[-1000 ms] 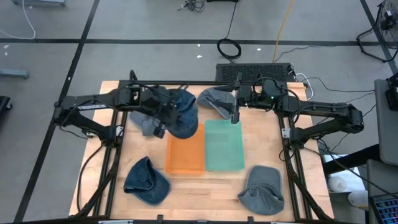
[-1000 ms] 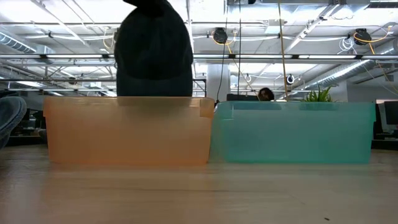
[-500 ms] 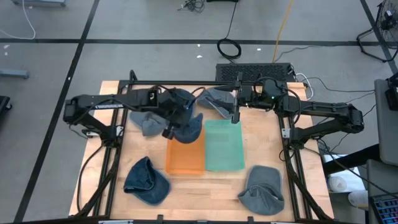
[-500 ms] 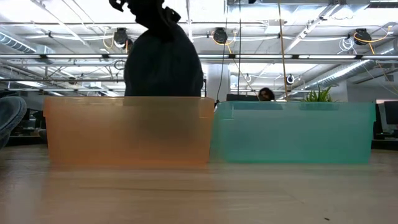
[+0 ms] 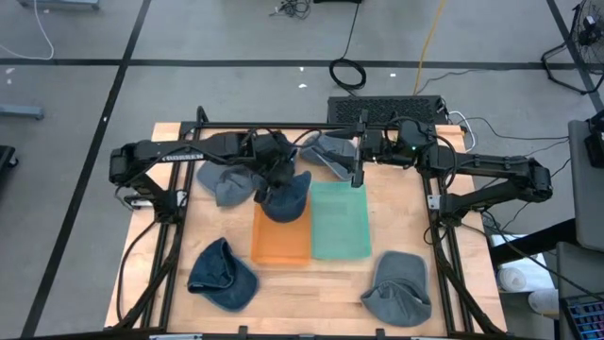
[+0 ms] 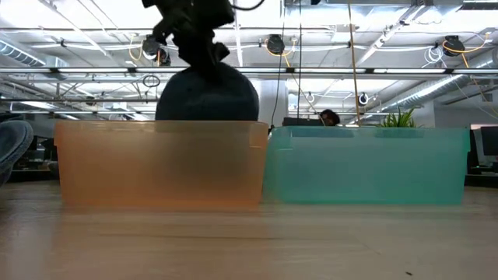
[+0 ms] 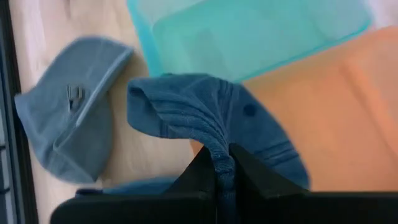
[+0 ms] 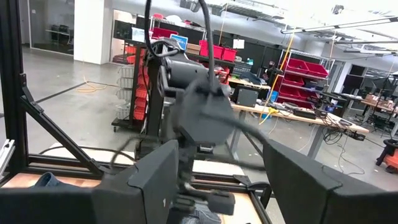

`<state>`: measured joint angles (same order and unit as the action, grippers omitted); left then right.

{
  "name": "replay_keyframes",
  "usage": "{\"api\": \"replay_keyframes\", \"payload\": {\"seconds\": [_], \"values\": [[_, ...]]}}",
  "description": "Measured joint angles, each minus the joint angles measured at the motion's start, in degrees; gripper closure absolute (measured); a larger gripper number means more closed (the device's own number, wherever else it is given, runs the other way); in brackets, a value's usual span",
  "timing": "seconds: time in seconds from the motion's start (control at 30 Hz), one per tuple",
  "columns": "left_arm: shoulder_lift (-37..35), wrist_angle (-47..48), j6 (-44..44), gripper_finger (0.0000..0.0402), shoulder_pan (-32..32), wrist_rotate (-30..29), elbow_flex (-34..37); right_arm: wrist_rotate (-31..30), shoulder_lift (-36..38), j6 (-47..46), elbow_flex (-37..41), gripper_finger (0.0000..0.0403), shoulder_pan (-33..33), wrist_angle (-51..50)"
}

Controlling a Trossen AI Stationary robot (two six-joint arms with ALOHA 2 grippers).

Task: Pick & Place hat
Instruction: Put the top right blue cap into the orange bin

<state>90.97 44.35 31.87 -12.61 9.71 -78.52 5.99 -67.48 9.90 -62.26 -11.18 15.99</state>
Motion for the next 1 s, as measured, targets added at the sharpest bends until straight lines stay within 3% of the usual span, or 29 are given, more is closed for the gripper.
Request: {"api": "replay_keyframes", "payload": {"seconds": [0.5, 0.77, 1.0], "values": [[1.0, -1.3, 1.4, 0.0374, -0.4, -3.5, 0.0, 0.0, 0.0, 0.0, 0.0, 0.0181, 0.0, 0.0], [1.0, -1.2, -5.9, 0.0272, -0.8, -5.4, 0.0, 0.0, 0.0, 0.0, 0.0, 0.0181, 0.0, 0.0], [-0.4, -0.9, -9.3, 0.0205, -0.9, -6.8, 0.1, 0.0, 0.0, 0.0, 0.0, 0.0181, 0.0, -0.1]]}}
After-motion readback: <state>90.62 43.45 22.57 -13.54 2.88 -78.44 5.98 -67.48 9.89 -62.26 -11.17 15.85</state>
